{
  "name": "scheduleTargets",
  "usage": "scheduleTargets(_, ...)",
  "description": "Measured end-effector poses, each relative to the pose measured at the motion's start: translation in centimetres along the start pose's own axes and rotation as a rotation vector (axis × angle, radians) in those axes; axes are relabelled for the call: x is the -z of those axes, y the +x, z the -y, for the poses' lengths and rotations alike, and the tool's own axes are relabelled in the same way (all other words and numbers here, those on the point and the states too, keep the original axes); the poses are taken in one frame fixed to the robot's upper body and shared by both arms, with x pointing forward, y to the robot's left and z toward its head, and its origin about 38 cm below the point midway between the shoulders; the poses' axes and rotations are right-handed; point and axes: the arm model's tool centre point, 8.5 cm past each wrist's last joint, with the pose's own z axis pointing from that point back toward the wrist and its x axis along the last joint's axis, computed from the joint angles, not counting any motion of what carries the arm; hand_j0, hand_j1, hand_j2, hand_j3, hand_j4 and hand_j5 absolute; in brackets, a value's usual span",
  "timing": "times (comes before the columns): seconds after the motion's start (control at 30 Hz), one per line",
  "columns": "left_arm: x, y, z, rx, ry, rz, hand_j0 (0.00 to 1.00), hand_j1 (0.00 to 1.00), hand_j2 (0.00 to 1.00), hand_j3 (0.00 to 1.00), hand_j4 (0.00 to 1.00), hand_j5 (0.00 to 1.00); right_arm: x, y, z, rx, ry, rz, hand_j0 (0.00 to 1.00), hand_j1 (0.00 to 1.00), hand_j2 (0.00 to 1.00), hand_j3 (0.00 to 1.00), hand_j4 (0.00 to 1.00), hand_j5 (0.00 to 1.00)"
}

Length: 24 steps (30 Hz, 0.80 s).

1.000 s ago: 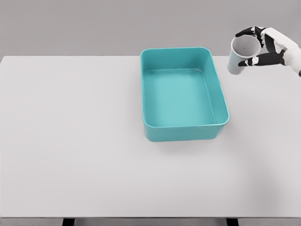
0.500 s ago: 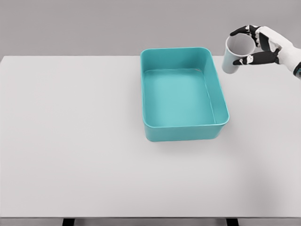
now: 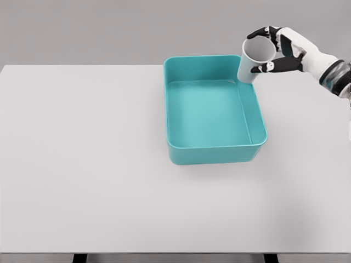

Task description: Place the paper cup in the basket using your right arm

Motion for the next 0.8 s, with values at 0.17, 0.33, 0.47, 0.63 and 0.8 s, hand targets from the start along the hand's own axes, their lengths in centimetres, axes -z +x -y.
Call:
scheduleTargets(0.17, 0.0, 0.0, 0.0, 0.000, 0.000, 0.000, 1.00, 1.00, 1.00, 1.00, 1.00, 1.00, 1.1, -0.1, -1.4, 0.019, 0.021, 0.009, 0.62, 0.62, 0.62, 0.62, 0.62, 0.62)
scheduleTargets(0.33, 0.0, 0.0, 0.0, 0.000, 0.000, 0.000, 1.00, 1.00, 1.00, 1.00, 1.00, 1.00, 2.1, -0.6, -2.9, 0.042, 0.044, 0.006, 0.62, 0.62, 0.62, 0.62, 0.62, 0.62)
scheduleTargets(0.47, 0.0, 0.0, 0.0, 0.000, 0.000, 0.000, 1.00, 1.00, 1.00, 1.00, 1.00, 1.00, 2.9, -1.3, -4.1, 0.061, 0.062, 0.000, 0.62, 0.62, 0.62, 0.62, 0.62, 0.62)
scheduleTargets(0.63, 0.0, 0.0, 0.0, 0.000, 0.000, 0.000, 1.00, 1.00, 1.00, 1.00, 1.00, 1.00, 3.9, -1.8, -5.5, 0.067, 0.079, -0.013, 0.62, 0.62, 0.62, 0.62, 0.62, 0.62)
scheduleTargets(0.8, 0.0, 0.0, 0.0, 0.000, 0.000, 0.000, 1.00, 1.00, 1.00, 1.00, 1.00, 1.00, 5.2, -1.2, -6.1, 0.064, 0.090, -0.008, 0.62, 0.62, 0.62, 0.62, 0.62, 0.62)
